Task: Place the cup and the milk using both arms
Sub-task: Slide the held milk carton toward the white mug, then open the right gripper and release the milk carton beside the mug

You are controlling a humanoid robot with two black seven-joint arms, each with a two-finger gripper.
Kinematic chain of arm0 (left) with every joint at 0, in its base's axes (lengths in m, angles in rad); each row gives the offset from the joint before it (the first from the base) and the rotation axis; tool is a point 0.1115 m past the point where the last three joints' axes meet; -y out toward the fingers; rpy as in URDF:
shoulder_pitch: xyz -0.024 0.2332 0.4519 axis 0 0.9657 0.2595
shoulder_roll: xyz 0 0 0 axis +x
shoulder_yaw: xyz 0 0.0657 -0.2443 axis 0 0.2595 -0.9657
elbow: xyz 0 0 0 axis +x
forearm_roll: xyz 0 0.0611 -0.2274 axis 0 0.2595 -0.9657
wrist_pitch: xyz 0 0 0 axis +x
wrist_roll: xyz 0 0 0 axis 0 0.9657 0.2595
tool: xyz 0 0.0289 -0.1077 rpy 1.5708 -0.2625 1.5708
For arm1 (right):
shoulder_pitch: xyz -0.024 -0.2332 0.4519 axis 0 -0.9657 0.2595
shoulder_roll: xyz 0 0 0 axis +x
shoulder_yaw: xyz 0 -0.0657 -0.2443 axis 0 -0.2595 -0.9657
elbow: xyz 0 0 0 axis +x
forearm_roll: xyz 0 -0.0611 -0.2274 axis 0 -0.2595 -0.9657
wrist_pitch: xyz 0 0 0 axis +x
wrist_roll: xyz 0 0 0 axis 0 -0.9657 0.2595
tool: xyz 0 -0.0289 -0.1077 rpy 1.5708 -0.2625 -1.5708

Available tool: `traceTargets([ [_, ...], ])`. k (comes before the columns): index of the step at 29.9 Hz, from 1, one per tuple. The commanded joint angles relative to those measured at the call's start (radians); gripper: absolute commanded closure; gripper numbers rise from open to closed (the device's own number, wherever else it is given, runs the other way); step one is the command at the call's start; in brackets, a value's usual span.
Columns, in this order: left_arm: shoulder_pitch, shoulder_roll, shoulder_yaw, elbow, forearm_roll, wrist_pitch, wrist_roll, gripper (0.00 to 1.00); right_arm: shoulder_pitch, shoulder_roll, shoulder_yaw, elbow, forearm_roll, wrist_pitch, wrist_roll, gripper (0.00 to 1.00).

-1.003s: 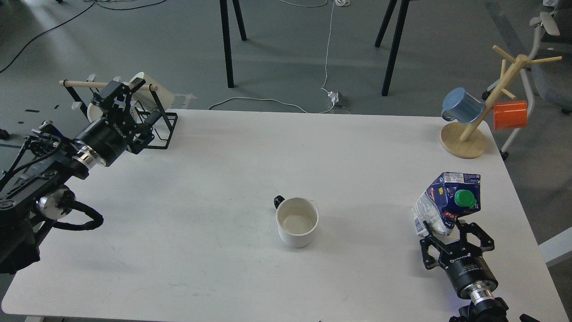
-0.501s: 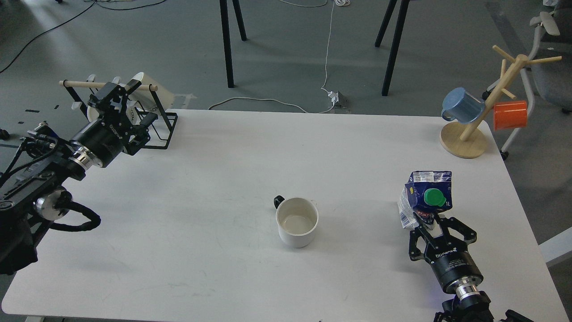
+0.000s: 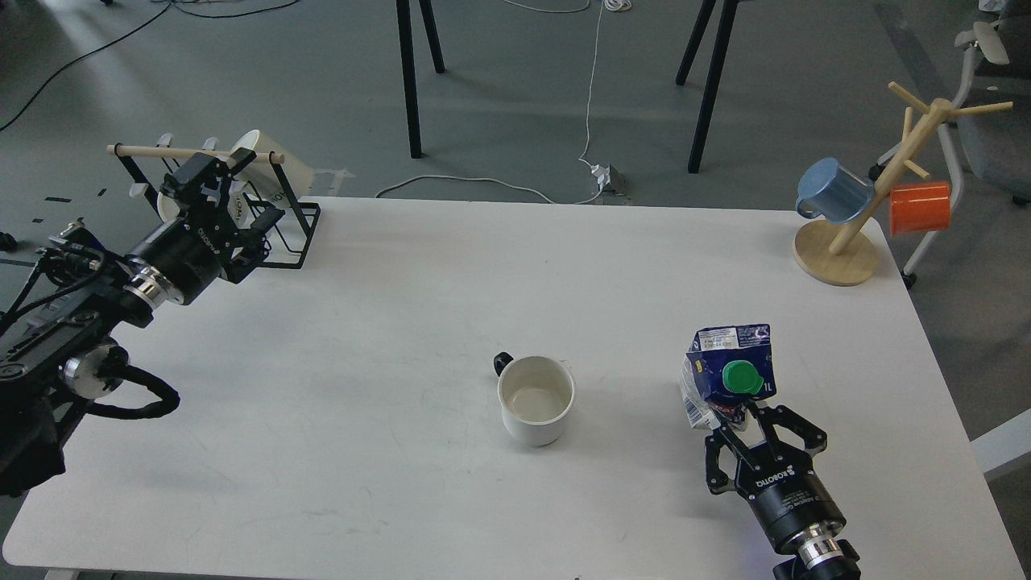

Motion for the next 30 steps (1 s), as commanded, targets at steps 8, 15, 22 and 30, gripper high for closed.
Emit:
traceTargets([
  [8,0.000,0.001,0.003,0.009,0.000,0.000,0.000,0.06,-0.006,0.075,-0.025,0.008,-0.060,0.000,0.000,0.64],
  [15,0.000,0.001,0.003,0.017,0.000,0.000,0.000,0.06,-0.005,0.074,-0.026,0.004,-0.062,0.000,0.000,0.64],
  [22,0.000,0.000,0.003,0.017,0.000,0.000,0.000,0.06,-0.002,0.074,-0.028,0.001,-0.065,0.000,0.000,0.61],
  [30,0.000,0.000,0.003,0.021,0.000,0.000,0.000,0.06,-0.002,0.074,-0.028,-0.002,-0.065,0.000,0.000,0.55],
])
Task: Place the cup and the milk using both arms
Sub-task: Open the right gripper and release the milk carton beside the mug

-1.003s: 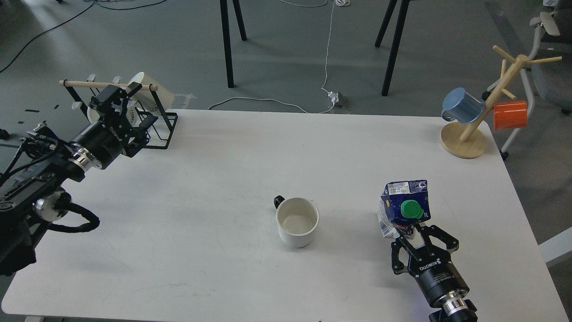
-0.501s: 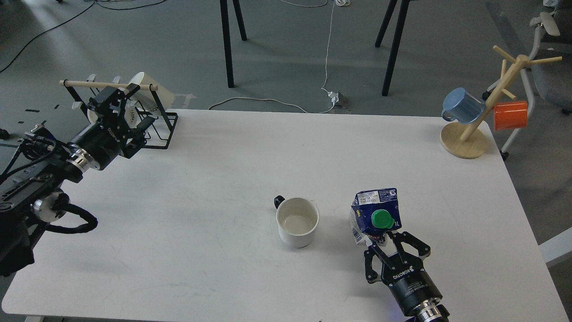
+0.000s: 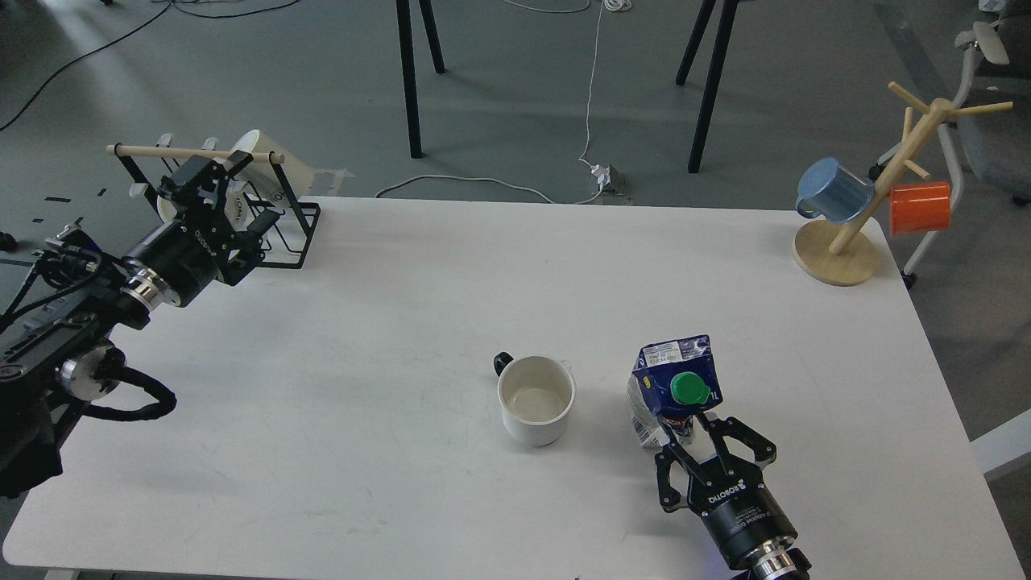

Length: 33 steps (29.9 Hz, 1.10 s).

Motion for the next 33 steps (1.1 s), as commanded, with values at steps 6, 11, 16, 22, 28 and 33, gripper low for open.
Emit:
traceTargets([
  [6,0.000,0.000,0.000,0.005,0.000,0.000,0.000,0.06,0.000,0.000,0.000,-0.003,0.000,0.000,0.000,0.51],
  [11,0.000,0.000,0.000,0.005,0.000,0.000,0.000,0.05,0.000,0.000,0.000,-0.003,0.000,0.000,0.000,0.13],
  [16,0.000,0.000,0.000,0.005,0.000,0.000,0.000,0.05,-0.003,-0.009,0.000,-0.001,0.000,0.000,0.000,0.02],
  [22,0.000,0.000,0.000,0.005,0.000,0.000,0.000,0.05,-0.014,-0.014,-0.001,0.009,-0.002,0.000,0.000,0.02],
  [28,0.000,0.000,0.000,0.005,0.000,0.000,0.000,0.05,-0.067,-0.055,-0.001,0.075,-0.003,0.000,0.000,0.02],
  [33,0.000,0.000,0.000,0.005,0.000,0.000,0.000,0.05,-0.150,-0.159,-0.001,0.115,-0.006,0.000,0.000,0.02],
])
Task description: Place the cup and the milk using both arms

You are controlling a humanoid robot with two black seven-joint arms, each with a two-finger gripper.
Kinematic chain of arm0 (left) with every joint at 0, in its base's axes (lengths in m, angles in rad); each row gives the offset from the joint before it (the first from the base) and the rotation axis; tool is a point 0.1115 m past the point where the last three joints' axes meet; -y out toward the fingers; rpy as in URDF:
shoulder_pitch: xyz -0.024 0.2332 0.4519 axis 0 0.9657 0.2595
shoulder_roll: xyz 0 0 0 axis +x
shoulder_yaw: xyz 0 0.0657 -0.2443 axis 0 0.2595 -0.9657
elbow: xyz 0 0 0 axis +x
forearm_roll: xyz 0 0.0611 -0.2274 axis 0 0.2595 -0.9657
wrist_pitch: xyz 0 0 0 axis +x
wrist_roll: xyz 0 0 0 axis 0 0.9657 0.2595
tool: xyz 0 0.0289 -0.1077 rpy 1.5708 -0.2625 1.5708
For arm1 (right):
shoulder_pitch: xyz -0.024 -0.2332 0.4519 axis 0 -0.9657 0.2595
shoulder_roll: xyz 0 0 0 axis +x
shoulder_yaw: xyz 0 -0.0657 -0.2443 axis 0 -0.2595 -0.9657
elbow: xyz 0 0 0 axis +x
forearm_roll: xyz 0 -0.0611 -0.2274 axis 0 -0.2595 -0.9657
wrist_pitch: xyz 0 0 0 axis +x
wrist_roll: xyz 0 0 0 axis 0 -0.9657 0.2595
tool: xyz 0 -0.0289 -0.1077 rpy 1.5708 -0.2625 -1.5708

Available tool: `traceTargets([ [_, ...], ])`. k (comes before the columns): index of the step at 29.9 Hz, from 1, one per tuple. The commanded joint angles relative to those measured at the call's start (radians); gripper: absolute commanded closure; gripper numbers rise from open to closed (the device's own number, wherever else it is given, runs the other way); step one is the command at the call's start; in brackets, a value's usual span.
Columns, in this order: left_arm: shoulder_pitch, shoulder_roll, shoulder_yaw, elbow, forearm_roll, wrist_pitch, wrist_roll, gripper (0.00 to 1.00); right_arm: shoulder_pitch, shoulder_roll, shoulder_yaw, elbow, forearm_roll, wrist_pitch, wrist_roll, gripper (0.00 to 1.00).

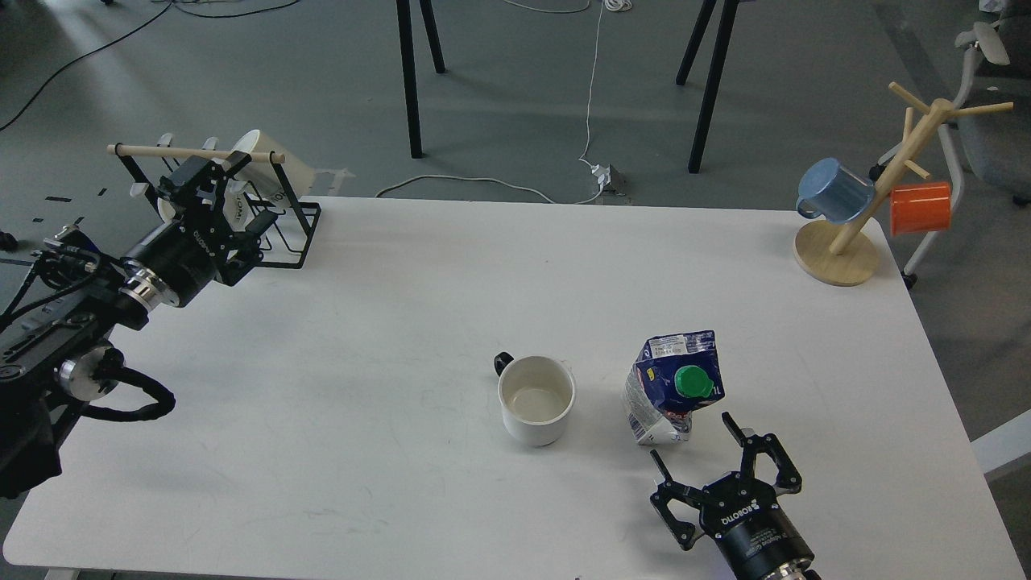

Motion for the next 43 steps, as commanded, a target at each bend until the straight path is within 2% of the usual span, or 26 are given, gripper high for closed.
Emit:
traceTargets([
  [1,0.000,-0.001,0.000,0.002,0.000,0.000,0.000,0.05,-0.070,-0.073,0.001,0.019,-0.006,0.000,0.000,0.02],
  [4,0.000,-0.001,0.000,0.002,0.000,0.000,0.000,0.05,-0.140,-0.150,0.020,0.065,-0.010,0.000,0.000,0.02],
  [9,0.000,0.000,0.000,0.002,0.000,0.000,0.000,0.05,-0.206,-0.361,0.104,0.175,-0.006,0.000,0.000,0.02],
  [15,0.000,0.002,-0.003,0.002,-0.001,0.000,0.000,0.05,-0.235,-0.507,0.331,0.162,0.013,0.000,0.000,0.02],
  [19,0.000,0.003,-0.003,0.002,-0.001,0.000,0.000,0.05,-0.199,-0.509,0.483,0.088,0.045,0.000,0.000,0.02],
  [21,0.002,0.005,-0.003,0.002,-0.001,0.000,0.000,0.04,-0.080,-0.507,0.495,0.005,0.048,0.000,0.000,0.02],
  [27,0.008,0.014,-0.014,0.000,-0.011,0.000,0.000,0.04,0.285,-0.506,0.339,-0.203,0.048,0.000,0.000,0.02],
  [30,0.005,0.018,-0.015,0.002,-0.011,0.000,0.000,0.04,0.410,-0.495,0.253,-0.289,0.048,0.000,0.000,0.02],
  [38,-0.005,0.012,-0.014,0.000,-0.003,0.000,0.000,0.03,0.518,-0.440,0.195,-0.432,0.034,0.000,0.000,0.01],
  [43,0.000,0.012,-0.011,0.000,-0.003,0.000,0.000,0.02,0.522,-0.408,0.190,-0.440,0.031,0.000,0.000,0.01],
])
